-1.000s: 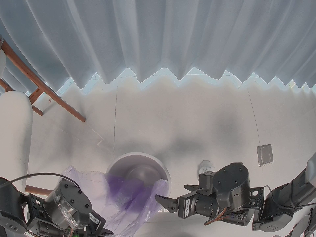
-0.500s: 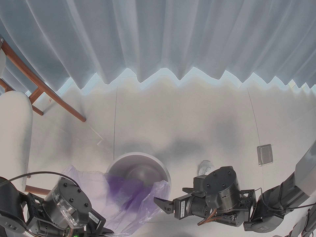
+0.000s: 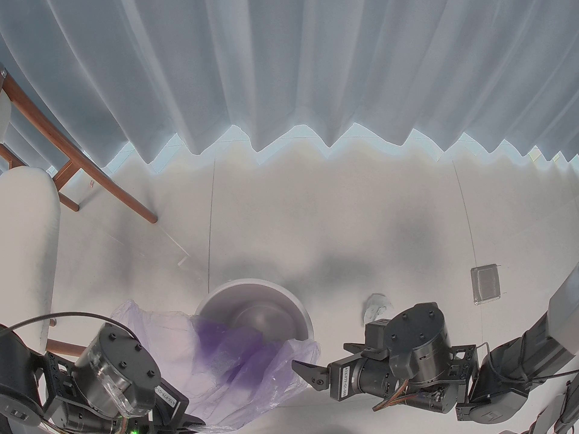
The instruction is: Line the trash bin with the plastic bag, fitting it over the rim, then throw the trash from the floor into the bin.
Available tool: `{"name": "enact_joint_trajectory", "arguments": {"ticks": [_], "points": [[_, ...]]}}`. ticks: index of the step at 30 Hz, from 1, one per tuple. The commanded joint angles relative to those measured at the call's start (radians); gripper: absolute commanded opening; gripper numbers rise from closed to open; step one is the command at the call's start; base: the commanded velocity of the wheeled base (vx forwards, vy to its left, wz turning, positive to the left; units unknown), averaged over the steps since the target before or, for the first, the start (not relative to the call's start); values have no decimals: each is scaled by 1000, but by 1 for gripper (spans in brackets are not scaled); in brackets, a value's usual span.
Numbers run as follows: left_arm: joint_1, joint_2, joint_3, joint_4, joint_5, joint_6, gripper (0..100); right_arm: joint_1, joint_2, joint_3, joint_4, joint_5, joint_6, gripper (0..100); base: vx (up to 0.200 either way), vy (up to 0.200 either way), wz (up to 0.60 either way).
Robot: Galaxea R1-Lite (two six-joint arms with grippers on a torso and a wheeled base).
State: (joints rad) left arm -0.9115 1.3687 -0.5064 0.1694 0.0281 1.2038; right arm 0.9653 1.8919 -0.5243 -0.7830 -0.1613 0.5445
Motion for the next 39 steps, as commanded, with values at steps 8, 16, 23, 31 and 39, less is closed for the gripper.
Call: {"name": "enact_joint_trajectory", "arguments": {"ticks": [8, 16, 23, 31, 39], "points": [[-3, -7, -6, -2, 13, -21, 0, 1, -25, 26, -2, 0, 2, 100, 0, 0, 0], [-1, -16, -6, -1, 13, -24, 0, 0, -30, 44, -16, 0, 9, 100, 0, 0, 0], [0, -10, -8, -1, 13, -24, 0, 0, -30, 104, -94, 0, 6, 100, 0, 0, 0], [0, -14, -9, -2, 13, -27, 0, -23, -20, 92, -94, 2, 9, 100, 0, 0, 0], [-1, -17, -11, -1, 13, -33, 0, -25, -17, 52, -90, 2, 3, 100, 0, 0, 0]]}}
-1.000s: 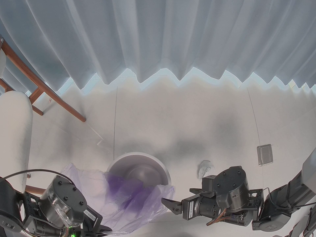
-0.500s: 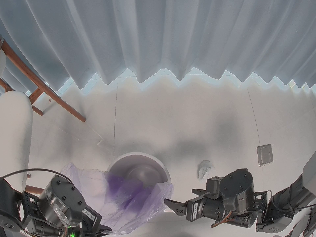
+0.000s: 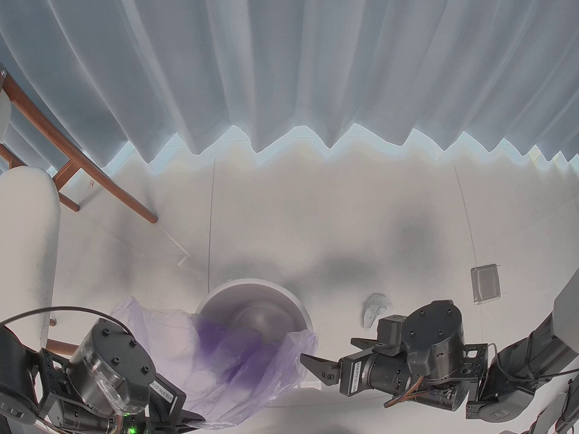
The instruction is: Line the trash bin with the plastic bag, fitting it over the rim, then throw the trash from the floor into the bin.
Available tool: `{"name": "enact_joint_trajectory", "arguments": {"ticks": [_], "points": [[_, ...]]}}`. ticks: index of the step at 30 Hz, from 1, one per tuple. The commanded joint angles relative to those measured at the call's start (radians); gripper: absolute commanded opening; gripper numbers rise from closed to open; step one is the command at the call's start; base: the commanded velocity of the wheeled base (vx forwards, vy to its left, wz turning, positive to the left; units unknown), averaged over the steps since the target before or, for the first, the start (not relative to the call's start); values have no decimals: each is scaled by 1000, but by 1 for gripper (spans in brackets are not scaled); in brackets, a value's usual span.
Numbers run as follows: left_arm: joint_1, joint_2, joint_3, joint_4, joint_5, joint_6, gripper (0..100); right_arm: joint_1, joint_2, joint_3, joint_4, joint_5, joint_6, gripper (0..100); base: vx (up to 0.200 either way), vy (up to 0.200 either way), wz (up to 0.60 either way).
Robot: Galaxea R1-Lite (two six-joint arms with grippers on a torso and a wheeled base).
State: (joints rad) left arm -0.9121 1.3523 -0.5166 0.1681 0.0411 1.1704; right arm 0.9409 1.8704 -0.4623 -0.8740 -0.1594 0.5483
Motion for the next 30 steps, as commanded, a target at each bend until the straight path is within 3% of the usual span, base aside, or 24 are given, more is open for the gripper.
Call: {"name": "enact_joint_trajectory", "arguments": {"ticks": [1, 30], "points": [[-1, -1, 0, -1, 0, -2, 0, -1, 12, -12, 6, 0, -1, 100, 0, 0, 0], [-8, -1, -16, -52, 0, -2, 0, 3, 156, -125, 15, -2, -4, 100, 0, 0, 0]]}}
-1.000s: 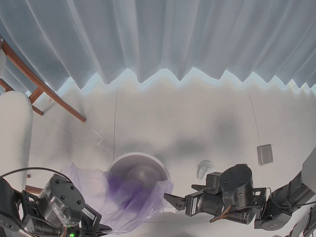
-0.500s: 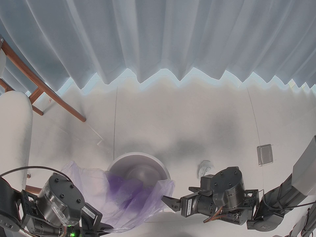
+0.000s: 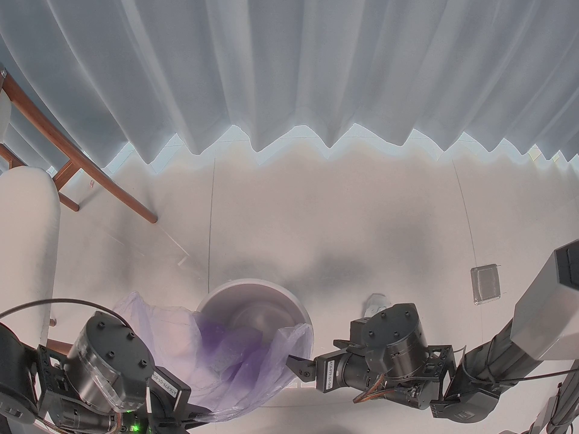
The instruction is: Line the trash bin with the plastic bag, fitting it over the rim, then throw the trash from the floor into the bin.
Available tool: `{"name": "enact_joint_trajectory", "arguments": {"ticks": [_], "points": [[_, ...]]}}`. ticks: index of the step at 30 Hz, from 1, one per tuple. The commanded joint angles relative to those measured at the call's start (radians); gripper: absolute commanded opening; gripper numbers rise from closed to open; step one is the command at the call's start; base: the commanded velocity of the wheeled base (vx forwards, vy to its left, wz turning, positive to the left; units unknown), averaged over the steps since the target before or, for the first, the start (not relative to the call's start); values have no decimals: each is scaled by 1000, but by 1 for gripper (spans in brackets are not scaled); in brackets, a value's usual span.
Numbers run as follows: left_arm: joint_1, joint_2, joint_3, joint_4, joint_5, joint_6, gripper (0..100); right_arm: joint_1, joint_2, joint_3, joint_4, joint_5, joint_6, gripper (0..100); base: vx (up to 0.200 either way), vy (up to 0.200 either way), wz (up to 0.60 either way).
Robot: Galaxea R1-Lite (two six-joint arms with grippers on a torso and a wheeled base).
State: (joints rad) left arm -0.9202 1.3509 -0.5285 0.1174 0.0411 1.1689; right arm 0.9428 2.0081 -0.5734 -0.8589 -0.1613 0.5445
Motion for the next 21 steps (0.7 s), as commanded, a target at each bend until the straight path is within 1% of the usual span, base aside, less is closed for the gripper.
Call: {"name": "enact_joint_trajectory", "arguments": {"ticks": [1, 4, 5, 11, 14, 16, 21], "points": [[0, 1, -4, -1, 0, 0, 0, 1, 18, -19, 0, 0, 0, 100, 0, 0, 0], [0, -2, -1, -1, 0, 0, 0, 2, 18, -36, 1, 0, 0, 100, 0, 0, 0], [0, -6, -1, -1, 0, 0, 0, 2, 18, -36, 1, 0, 0, 0, 0, 0, 0], [0, -19, -1, 1, 0, -2, 0, 7, 24, -37, 0, 5, 8, 0, 0, 0, 0], [-2, -21, 7, -5, -1, -37, 0, 8, 21, -23, -6, 6, 11, 0, 0, 0, 0], [-5, -21, 8, -27, -1, -55, 0, 8, 12, -17, -8, 6, 11, 0, 0, 0, 0], [-8, -18, 12, -81, -3, -57, 0, 14, -29, -6, -2, 5, 6, 0, 0, 0, 0]]}}
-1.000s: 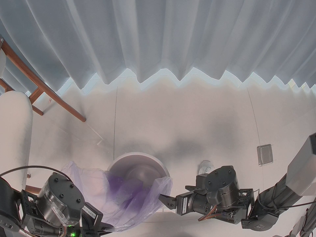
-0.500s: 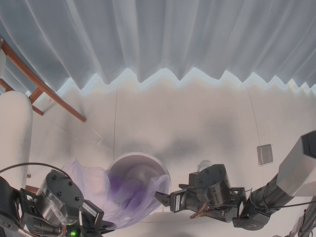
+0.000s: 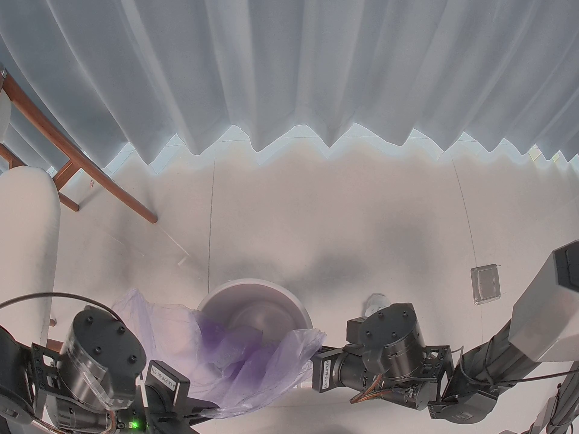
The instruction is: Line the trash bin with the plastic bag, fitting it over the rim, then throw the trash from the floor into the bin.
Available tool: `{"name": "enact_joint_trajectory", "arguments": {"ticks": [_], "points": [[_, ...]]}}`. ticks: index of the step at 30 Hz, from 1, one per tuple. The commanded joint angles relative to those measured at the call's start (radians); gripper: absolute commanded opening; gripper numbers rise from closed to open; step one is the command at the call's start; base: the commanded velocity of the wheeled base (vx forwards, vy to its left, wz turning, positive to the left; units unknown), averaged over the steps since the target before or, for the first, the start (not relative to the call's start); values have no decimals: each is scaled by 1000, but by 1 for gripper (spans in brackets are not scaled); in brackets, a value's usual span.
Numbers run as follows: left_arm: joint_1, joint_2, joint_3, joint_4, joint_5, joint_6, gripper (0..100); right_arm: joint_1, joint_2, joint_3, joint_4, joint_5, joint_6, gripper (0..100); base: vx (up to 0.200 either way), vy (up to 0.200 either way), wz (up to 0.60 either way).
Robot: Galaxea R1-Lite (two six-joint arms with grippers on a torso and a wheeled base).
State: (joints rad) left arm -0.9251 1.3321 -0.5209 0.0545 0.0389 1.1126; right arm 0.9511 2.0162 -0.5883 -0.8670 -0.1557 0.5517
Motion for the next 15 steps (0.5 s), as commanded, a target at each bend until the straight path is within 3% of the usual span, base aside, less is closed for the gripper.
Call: {"name": "enact_joint_trajectory", "arguments": {"ticks": [1, 4, 5, 9, 13, 14, 15], "points": [[-3, 1, 5, -18, -1, 0, 0, 8, -39, 10, 6, -1, -1, 0, 0, 0, 0], [-3, -1, 12, -16, 2, 3, 0, 14, -40, 25, -1, -2, -3, 0, 0, 0, 0], [-3, 1, 12, -19, 2, 1, 100, 14, -37, 28, -3, -2, -3, 0, 0, 0, 0], [-1, -1, 5, -25, -1, -19, 100, 12, -36, 65, -10, -2, -6, 0, 0, 0, 0], [-18, -39, 7, -67, -2, -200, 100, 8, -43, 96, -27, -2, -6, 0, 0, 0, 0], [-18, -39, 7, -67, -2, -200, 100, 8, -43, 96, -27, -2, -6, 0, 0, 0, 0], [-35, -67, 5, -64, 1, -301, 100, 3, -45, 105, -47, -2, -6, 0, 0, 0, 0]]}}
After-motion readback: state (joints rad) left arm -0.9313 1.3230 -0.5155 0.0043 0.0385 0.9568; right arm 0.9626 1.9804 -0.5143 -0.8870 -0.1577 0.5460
